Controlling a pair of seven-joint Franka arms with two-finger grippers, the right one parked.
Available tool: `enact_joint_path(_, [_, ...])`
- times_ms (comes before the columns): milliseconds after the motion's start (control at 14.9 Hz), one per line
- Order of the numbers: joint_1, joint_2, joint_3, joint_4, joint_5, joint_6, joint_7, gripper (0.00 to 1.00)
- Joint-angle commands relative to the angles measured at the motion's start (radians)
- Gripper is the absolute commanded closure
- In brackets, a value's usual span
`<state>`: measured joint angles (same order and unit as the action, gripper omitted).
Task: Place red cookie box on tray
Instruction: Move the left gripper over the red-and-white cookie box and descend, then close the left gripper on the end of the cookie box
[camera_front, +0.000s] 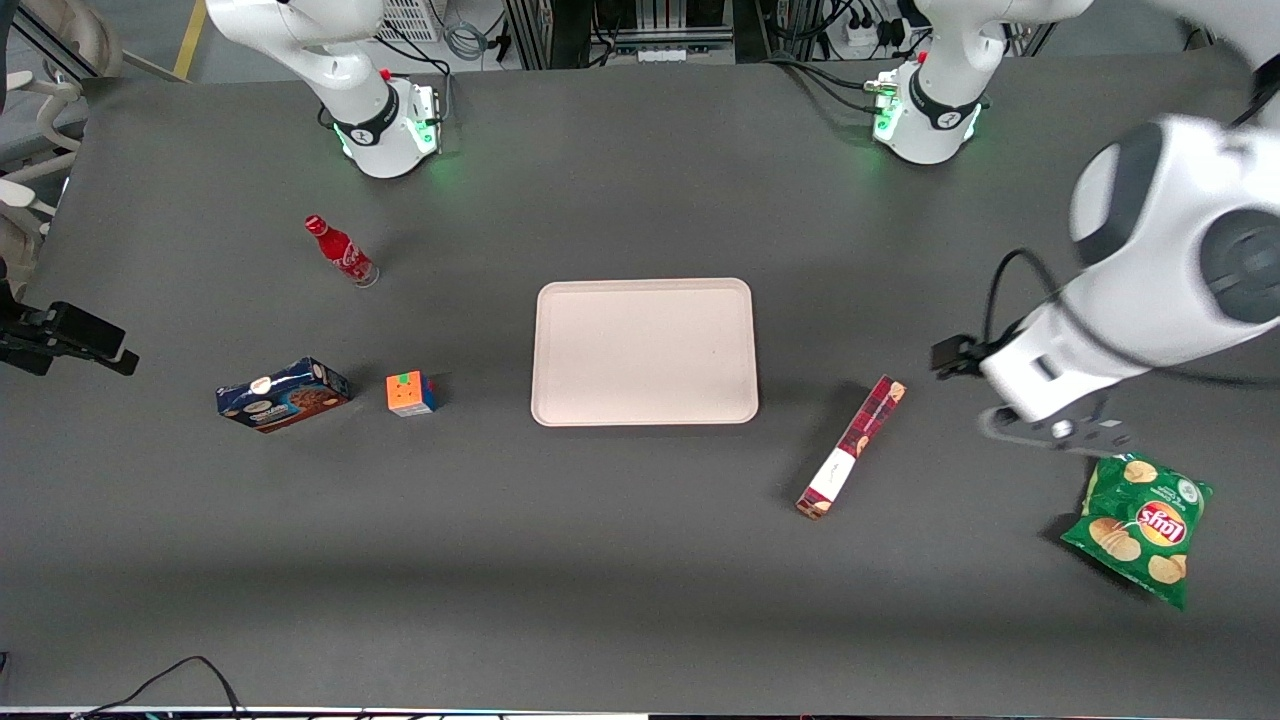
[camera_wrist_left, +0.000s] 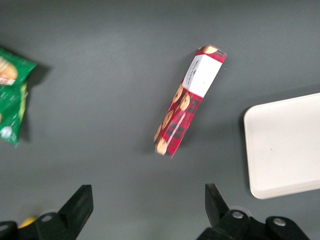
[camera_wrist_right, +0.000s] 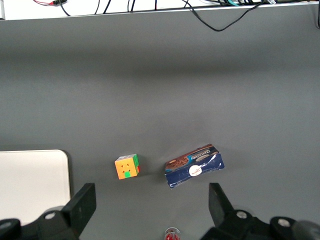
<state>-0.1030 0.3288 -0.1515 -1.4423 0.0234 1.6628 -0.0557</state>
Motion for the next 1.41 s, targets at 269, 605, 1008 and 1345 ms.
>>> enact_joint_path(269, [-0.06, 0.134, 0.009, -0.073, 0.072, 0.23, 0.273, 0.0])
enact_joint_path(605, [-0.092, 0.179, 0.007, -0.205, 0.072, 0.441, 0.246, 0.0])
enact_joint_path(1008, [-0.136, 0.208, 0.009, -0.313, 0.16, 0.656, 0.093, 0.0])
enact_joint_path(1345, [-0.135, 0.242, 0.013, -0.342, 0.21, 0.739, 0.092, 0.0])
